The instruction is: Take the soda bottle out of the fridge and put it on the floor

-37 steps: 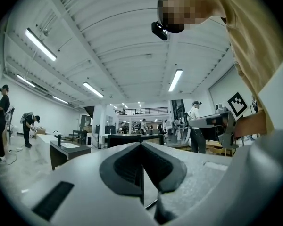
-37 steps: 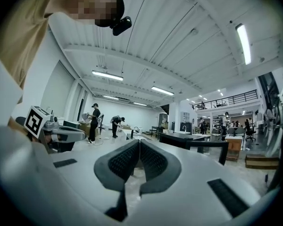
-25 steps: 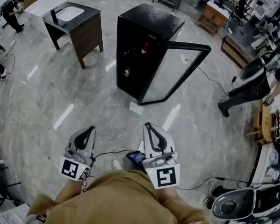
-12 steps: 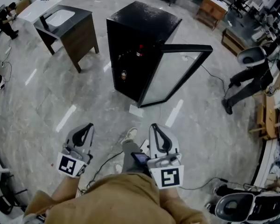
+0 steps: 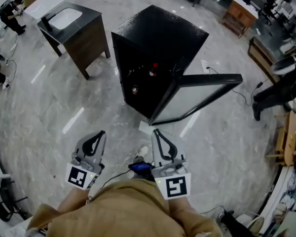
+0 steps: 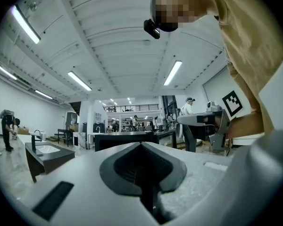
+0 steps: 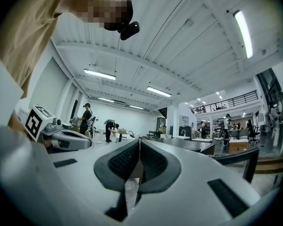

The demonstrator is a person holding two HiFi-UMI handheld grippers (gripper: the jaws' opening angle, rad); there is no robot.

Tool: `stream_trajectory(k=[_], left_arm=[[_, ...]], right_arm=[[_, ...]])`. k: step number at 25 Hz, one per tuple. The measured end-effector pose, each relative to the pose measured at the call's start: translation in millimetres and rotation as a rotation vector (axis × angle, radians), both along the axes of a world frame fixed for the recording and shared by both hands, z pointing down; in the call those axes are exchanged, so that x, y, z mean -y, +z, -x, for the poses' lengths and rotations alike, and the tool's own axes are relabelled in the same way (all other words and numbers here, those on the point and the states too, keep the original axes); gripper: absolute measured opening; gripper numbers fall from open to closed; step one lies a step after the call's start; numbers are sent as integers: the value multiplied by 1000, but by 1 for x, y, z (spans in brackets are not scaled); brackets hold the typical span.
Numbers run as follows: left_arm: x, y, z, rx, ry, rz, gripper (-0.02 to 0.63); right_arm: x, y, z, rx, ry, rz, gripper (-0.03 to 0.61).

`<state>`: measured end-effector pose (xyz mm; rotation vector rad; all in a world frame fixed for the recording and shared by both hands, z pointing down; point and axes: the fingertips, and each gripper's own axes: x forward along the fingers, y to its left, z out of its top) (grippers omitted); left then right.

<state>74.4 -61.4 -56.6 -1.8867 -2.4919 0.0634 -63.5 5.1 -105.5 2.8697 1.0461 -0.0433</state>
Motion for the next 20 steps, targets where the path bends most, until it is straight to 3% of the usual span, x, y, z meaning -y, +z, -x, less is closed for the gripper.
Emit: stream_trajectory(k=[9,20], left_arm=[[-98,29,10,37,41,-75,2],[-182,54,14,-21,80,-108,3]], right_arm=[[-74,20,-11,9,-20,-55,2],[-113,33,-17,-11,-23,-83,3]])
